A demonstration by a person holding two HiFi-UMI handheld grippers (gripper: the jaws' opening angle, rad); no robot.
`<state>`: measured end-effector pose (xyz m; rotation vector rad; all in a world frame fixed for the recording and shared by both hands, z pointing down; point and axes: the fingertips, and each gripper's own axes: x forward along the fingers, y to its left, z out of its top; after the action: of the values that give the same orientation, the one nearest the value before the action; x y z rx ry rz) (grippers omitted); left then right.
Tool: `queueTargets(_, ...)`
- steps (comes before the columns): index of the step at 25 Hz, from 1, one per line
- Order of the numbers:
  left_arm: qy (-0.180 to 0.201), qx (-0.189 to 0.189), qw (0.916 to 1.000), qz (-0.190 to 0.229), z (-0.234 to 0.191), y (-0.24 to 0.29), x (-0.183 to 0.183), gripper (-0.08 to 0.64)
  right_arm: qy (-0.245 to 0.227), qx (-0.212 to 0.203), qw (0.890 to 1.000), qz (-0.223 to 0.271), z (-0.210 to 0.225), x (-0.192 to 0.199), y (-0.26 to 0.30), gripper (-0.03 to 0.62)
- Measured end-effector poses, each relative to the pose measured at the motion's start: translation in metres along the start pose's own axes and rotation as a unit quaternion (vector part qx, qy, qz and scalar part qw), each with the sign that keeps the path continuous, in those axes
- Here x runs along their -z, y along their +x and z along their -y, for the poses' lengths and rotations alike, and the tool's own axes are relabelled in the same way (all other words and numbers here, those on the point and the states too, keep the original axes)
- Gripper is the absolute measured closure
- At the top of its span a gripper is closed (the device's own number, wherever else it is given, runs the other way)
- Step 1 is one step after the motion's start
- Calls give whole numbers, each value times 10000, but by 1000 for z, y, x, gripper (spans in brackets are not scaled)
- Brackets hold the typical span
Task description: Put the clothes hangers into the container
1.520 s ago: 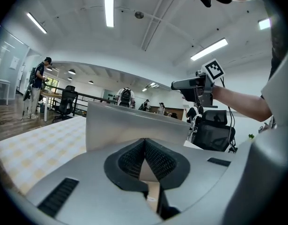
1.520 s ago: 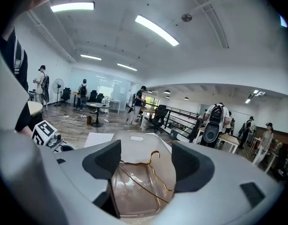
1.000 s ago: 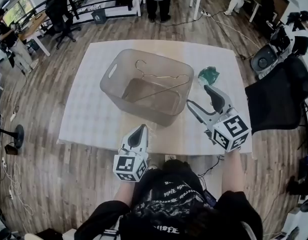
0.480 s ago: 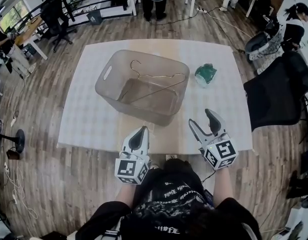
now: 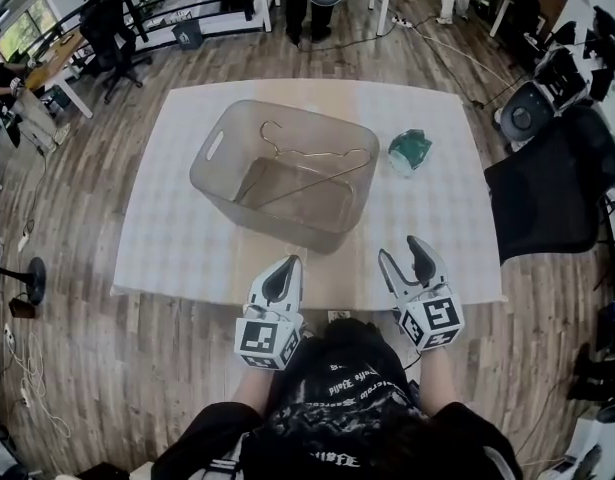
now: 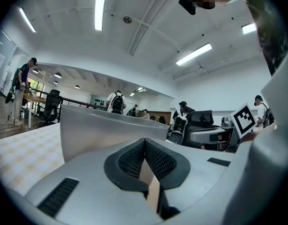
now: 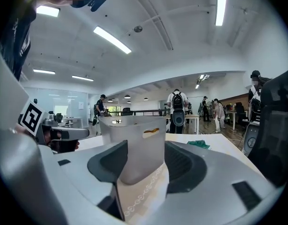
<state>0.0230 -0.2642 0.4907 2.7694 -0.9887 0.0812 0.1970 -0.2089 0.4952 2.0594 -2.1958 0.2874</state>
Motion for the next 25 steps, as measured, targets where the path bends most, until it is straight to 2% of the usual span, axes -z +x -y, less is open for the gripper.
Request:
queueTargets(4, 5, -16, 10000, 20, 2, -2, -5, 540, -57, 34, 10000, 42, 1, -7, -4, 414)
queueTargets(17, -81, -12, 9998, -208, 8, -5, 12, 540, -175, 318, 9991, -225, 6, 2, -7, 574)
queueTargets(25, -72, 54, 9995, -294, 10, 0, 18, 540, -276, 352, 9988, -202, 2, 1, -4, 584)
